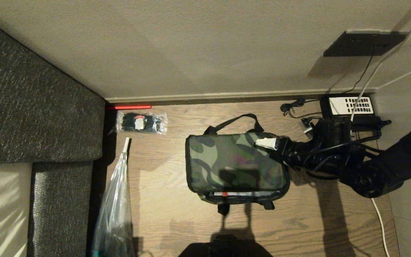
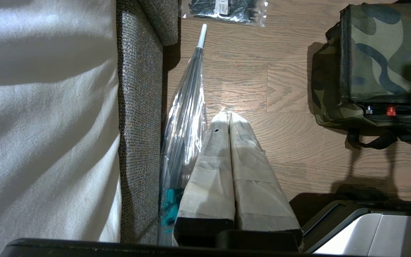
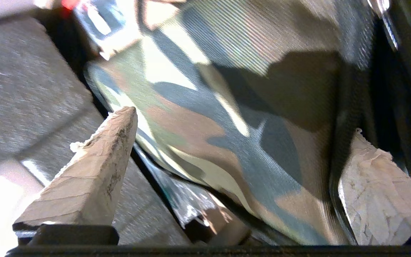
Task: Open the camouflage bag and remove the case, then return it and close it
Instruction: Open the top of the storage box
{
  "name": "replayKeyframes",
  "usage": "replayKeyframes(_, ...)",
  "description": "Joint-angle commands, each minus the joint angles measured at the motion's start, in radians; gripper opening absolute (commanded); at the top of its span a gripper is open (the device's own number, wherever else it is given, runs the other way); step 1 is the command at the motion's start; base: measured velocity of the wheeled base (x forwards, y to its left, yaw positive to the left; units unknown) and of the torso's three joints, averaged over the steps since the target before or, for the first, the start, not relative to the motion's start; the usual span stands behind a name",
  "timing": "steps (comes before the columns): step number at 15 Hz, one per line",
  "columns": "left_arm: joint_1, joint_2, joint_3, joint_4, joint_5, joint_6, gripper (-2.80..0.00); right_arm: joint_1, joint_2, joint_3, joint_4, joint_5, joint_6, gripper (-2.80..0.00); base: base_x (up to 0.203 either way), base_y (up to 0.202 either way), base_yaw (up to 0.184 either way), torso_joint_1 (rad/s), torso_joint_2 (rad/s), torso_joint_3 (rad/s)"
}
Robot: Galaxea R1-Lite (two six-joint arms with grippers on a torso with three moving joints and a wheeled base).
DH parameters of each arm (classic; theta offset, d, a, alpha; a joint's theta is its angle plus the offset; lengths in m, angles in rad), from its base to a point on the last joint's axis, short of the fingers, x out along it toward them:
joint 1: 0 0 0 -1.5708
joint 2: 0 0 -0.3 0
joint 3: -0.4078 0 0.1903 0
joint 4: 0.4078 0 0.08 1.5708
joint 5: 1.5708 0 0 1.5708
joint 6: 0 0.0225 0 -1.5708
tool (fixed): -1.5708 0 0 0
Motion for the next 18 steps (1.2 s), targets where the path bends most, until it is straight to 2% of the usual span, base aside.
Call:
replayKeyframes(1, 0.0, 0.0, 0.003, 0.0, 0.0, 0.0, -2.8, -0.002, -0.042, -0.022, 0.011, 0.013, 0.018, 0.0, 0.0, 0.0, 0.0, 0.0, 0.0, 0.0)
replayKeyframes(6, 0.0, 0.0, 0.003, 0.0, 0.0, 0.0, -2.8, -0.01, -0.076, -0.074, 0.043, 0.043, 0.132, 0.0, 0.0, 0.0, 0.0, 0.0, 0.0, 0.0)
replayKeyframes(10, 0.0, 0.0, 0.003, 0.0, 0.0, 0.0, -2.8, -0.026, -0.095, -0.127, 0.058, 0.044, 0.257, 0.0, 0.0, 0.0, 0.0, 0.0, 0.0, 0.0)
replayKeyframes(15, 0.0, 0.0, 0.003, 0.0, 0.0, 0.0, -2.8, -0.048, -0.105, -0.172, 0.048, 0.044, 0.309, 0.0, 0.0, 0.0, 0.0, 0.0, 0.0, 0.0)
replayKeyframes(18, 0.0, 0.0, 0.003, 0.0, 0.0, 0.0, -2.8, -0.059, -0.1, -0.227, 0.045, 0.036, 0.311, 0.0, 0.0, 0.0, 0.0, 0.0, 0.0, 0.0)
